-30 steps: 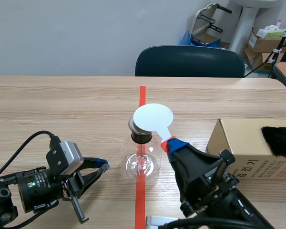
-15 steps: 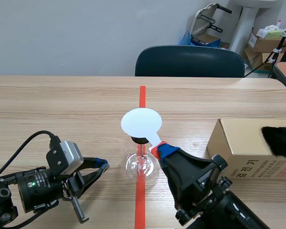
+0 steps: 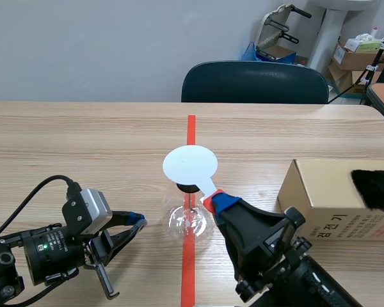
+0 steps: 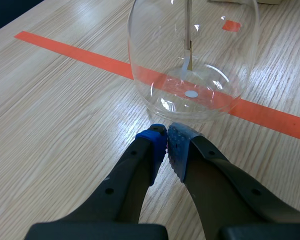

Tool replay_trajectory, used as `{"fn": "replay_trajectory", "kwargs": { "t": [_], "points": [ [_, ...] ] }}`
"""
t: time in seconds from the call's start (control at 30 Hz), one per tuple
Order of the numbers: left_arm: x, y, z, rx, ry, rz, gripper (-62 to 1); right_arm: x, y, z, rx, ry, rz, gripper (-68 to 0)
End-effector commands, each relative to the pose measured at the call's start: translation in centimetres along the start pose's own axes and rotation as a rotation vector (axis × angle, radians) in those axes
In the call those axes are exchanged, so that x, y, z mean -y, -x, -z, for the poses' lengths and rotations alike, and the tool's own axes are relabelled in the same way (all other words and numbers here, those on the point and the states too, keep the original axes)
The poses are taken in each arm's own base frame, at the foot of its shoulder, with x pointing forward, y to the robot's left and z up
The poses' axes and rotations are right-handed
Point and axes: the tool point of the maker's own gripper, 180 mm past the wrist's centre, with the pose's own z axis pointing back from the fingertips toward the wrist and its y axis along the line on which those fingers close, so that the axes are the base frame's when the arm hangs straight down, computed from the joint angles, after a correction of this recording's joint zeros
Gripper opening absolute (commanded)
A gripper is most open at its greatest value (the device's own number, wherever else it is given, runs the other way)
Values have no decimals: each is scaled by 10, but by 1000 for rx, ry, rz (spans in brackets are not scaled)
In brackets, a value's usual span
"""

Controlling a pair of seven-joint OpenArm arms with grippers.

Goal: Do the electroscope experiment

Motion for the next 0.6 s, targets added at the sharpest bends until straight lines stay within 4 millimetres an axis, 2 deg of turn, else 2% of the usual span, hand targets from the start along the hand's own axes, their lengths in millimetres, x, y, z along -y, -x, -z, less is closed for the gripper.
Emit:
{"fn": "replay_trajectory", "kwargs": {
  "t": [0.0, 0.23, 0.57],
  "points": [
    [-3, -7, 2, 29, -8, 5, -554, 8, 6, 1, -17, 24, -19, -669],
    [-3, -7, 2, 29, -8, 5, -554, 8, 40, -2, -202, 23, -16, -669],
    [-2, -7, 2, 28, -7, 3, -554, 9, 88, -20, -491, 25, -13, -669]
  ]
}}
